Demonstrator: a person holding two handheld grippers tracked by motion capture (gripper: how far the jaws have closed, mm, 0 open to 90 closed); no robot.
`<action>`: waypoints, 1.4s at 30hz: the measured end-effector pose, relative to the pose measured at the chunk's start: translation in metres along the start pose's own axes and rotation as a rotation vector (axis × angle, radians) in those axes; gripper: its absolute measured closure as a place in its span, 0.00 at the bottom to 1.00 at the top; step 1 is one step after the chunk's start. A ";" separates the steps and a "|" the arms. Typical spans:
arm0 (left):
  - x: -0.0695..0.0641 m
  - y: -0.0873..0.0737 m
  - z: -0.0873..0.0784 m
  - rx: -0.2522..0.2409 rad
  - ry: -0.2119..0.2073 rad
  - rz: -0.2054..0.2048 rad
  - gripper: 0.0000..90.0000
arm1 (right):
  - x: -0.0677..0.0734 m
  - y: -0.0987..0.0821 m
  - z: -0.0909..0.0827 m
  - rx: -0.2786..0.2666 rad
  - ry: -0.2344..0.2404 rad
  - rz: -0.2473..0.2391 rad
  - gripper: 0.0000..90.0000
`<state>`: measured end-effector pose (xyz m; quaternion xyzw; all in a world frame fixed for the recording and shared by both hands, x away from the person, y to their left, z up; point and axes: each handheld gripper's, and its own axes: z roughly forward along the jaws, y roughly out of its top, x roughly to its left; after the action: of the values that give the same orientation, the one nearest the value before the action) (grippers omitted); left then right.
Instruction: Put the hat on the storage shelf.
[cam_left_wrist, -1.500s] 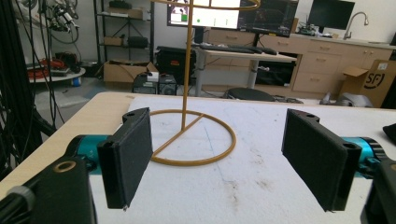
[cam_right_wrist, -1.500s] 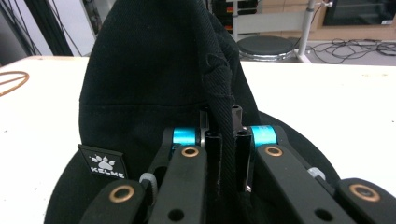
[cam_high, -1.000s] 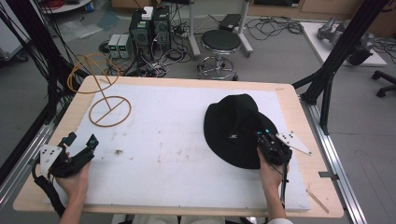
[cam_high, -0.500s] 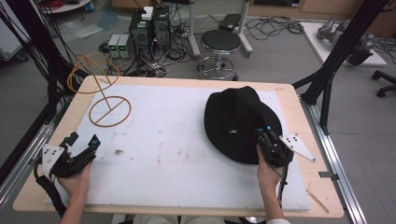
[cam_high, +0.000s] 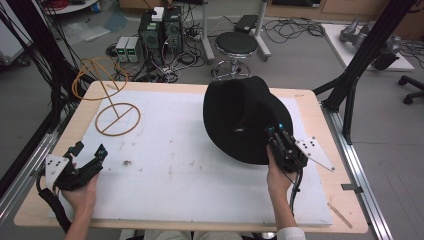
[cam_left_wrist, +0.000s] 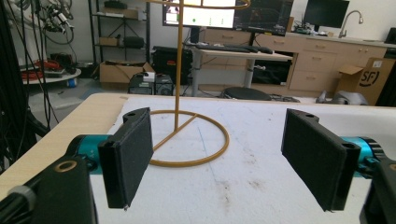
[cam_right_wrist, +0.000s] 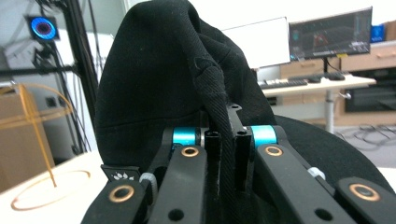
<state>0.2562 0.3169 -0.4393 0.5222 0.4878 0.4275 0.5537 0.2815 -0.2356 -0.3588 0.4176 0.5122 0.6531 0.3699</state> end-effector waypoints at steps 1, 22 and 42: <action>0.000 0.000 0.000 0.000 0.000 0.000 0.28 | 0.002 0.002 0.002 -0.012 0.005 0.004 0.98; 0.004 -0.001 -0.002 -0.001 -0.009 -0.023 0.28 | 0.068 0.037 0.054 -0.084 0.141 0.013 0.98; 0.007 -0.002 -0.001 -0.001 -0.003 -0.021 0.28 | 0.149 0.053 0.146 -0.060 0.317 0.046 0.98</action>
<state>0.2559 0.3241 -0.4420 0.5175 0.4922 0.4213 0.5590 0.3571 -0.0582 -0.2640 0.3096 0.5346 0.7342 0.2816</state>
